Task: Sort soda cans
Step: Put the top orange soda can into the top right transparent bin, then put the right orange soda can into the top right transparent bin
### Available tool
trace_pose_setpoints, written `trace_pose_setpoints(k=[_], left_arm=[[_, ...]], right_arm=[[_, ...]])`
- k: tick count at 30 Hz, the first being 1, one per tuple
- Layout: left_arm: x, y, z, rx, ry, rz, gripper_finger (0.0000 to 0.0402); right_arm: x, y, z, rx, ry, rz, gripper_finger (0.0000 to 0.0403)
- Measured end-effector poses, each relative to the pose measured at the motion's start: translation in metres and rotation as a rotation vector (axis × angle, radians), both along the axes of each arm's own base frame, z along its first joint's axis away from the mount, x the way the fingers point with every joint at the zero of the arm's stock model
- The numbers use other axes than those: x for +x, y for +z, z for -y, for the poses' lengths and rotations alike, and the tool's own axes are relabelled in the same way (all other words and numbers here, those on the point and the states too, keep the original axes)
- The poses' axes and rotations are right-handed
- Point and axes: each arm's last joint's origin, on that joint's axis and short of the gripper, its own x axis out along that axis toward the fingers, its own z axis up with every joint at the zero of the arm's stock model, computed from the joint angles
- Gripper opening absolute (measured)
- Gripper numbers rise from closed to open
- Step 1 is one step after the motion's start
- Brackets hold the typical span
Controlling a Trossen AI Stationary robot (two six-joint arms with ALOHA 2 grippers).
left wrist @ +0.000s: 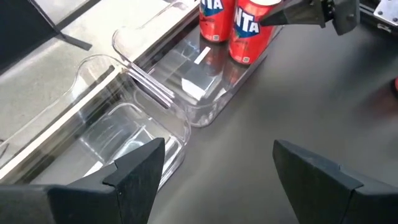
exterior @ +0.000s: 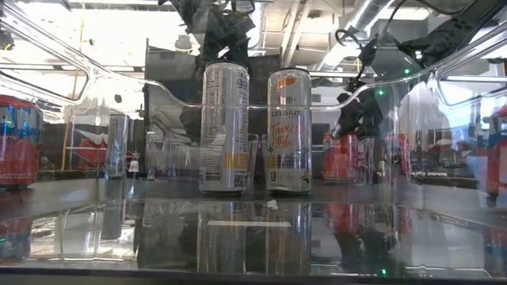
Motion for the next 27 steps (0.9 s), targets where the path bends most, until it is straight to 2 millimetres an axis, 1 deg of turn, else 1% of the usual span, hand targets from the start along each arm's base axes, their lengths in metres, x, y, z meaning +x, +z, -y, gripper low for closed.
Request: trace_pose_setpoints(k=[4, 8, 10, 11, 14, 17, 20, 23, 25, 27], left_arm=[[-0.005, 0.002, 0.001, -0.010, 0.007, -0.012, 0.0293], [-0.015, 0.010, 0.004, -0.011, 0.011, -0.013, 0.0293], [-0.021, 0.016, 0.005, 0.006, 0.025, -0.015, 0.0293], [-0.024, 0.020, 0.005, 0.016, 0.032, -0.005, 0.0293], [-0.036, 0.033, 0.008, 0.049, 0.059, 0.028, 0.0293], [-0.049, 0.047, 0.009, 0.123, 0.106, 0.051, 0.0293], [-0.058, 0.056, 0.009, 0.172, 0.119, 0.065, 0.0293], [-0.064, 0.061, 0.009, 0.184, 0.119, 0.072, 0.0293], [-0.065, 0.062, 0.009, 0.186, 0.121, 0.079, 0.0293], [-0.064, 0.063, 0.009, 0.193, 0.118, 0.086, 0.0293]], right_arm=[[0.000, 0.000, 0.001, -0.005, -0.019, -0.003, 0.0379], [0.000, 0.002, 0.001, -0.001, -0.029, -0.012, 0.0377], [0.001, 0.008, -0.001, 0.013, -0.027, -0.020, 0.0375], [0.000, 0.013, -0.003, 0.024, -0.030, -0.018, 0.0374], [-0.001, 0.036, -0.009, 0.029, -0.036, 0.020, 0.0373], [-0.010, 0.055, -0.018, 0.016, -0.050, 0.033, 0.0373], [-0.021, 0.077, -0.025, 0.021, -0.081, 0.094, 0.0373], [-0.034, 0.093, -0.033, 0.151, -0.130, 0.110, 0.0372], [-0.041, 0.098, -0.039, 0.244, -0.120, 0.065, 0.0372], [-0.046, 0.099, -0.047, 0.342, -0.124, 0.003, 0.0372]])
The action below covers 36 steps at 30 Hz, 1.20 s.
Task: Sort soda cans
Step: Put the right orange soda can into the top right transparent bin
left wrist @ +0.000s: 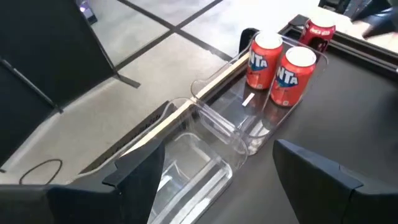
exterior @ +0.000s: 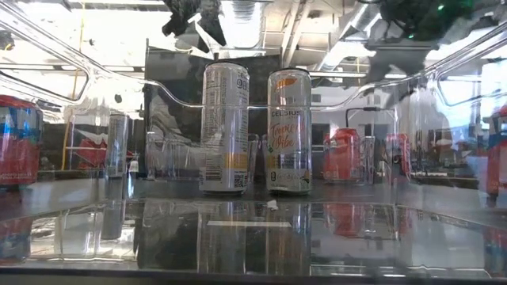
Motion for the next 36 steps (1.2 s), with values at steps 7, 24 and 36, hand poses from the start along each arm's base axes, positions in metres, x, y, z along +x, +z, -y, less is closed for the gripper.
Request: trace_pose_setpoints(k=[7, 24, 36], left_arm=[[0.016, -0.007, -0.004, 0.020, -0.027, -0.004, 0.0293], [0.052, -0.028, -0.015, -0.196, -0.400, 0.107, 0.0293], [0.052, -0.029, -0.015, -0.224, -0.428, 0.105, 0.0293]], right_arm=[[-0.007, 0.002, -0.038, 0.352, 0.049, -0.124, 0.0372], [-0.004, 0.003, -0.108, 0.527, 0.190, -0.241, 0.0351], [-0.011, -0.009, -0.138, 0.472, 0.124, -0.324, 0.0350]])
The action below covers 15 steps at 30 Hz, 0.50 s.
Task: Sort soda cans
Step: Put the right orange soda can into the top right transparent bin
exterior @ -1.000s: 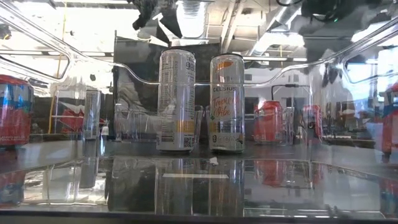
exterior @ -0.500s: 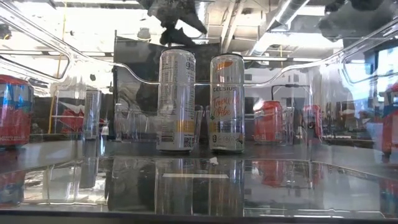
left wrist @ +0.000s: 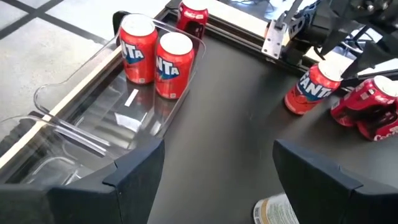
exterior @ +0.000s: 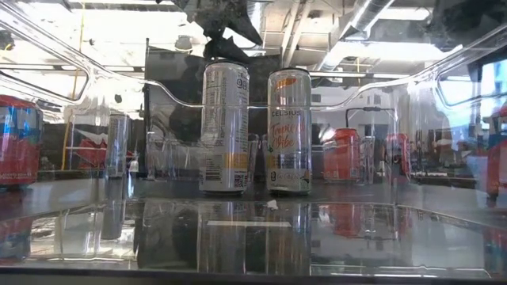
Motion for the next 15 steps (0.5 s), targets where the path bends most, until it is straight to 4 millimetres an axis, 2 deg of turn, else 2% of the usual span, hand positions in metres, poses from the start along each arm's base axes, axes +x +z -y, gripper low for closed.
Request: trace_pose_setpoints(k=[6, 15], left_arm=[[-0.002, -0.002, 0.000, -0.028, -0.024, -0.019, 0.0293], [-0.004, -0.003, -0.004, -0.029, -0.018, -0.034, 0.0293]], right_arm=[[0.001, -0.013, -0.009, -0.007, 0.012, -0.008, 0.0360], [-0.004, -0.023, -0.006, -0.047, -0.029, -0.078, 0.0364]])
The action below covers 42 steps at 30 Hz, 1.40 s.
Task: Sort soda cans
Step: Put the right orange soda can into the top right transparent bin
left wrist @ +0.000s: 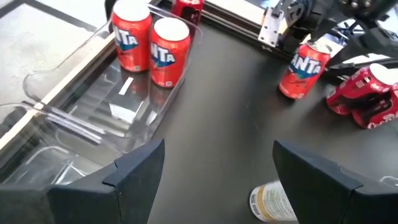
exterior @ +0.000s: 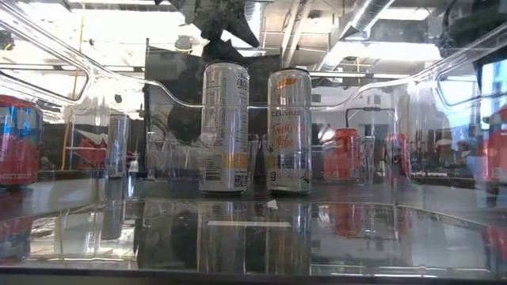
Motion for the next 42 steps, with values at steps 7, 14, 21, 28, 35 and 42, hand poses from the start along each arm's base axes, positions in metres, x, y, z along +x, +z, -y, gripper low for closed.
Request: trace_pose_setpoints(k=[7, 14, 21, 28, 35, 42], left_arm=[[-0.001, 0.000, -0.004, -0.002, 0.014, 0.001, 0.0293], [-0.003, 0.000, -0.008, 0.020, 0.014, -0.002, 0.0293], [-0.003, 0.001, -0.009, 0.043, 0.003, -0.004, 0.0293], [-0.003, 0.000, -0.009, 0.066, -0.012, -0.015, 0.0293], [-0.003, 0.000, -0.009, 0.064, -0.012, -0.018, 0.0293], [-0.003, 0.000, -0.009, 0.063, -0.012, -0.018, 0.0293]], right_arm=[[0.004, 0.004, -0.002, 0.021, 0.027, 0.048, 0.0364], [0.008, 0.021, -0.003, 0.038, 0.073, 0.105, 0.0364], [-0.003, 0.036, 0.001, 0.010, 0.069, 0.032, 0.0364], [0.002, 0.022, 0.001, 0.015, 0.089, 0.037, 0.0370], [0.003, 0.012, 0.003, 0.004, 0.083, 0.006, 0.0387], [0.004, 0.011, 0.003, 0.004, 0.079, 0.016, 0.0393]])
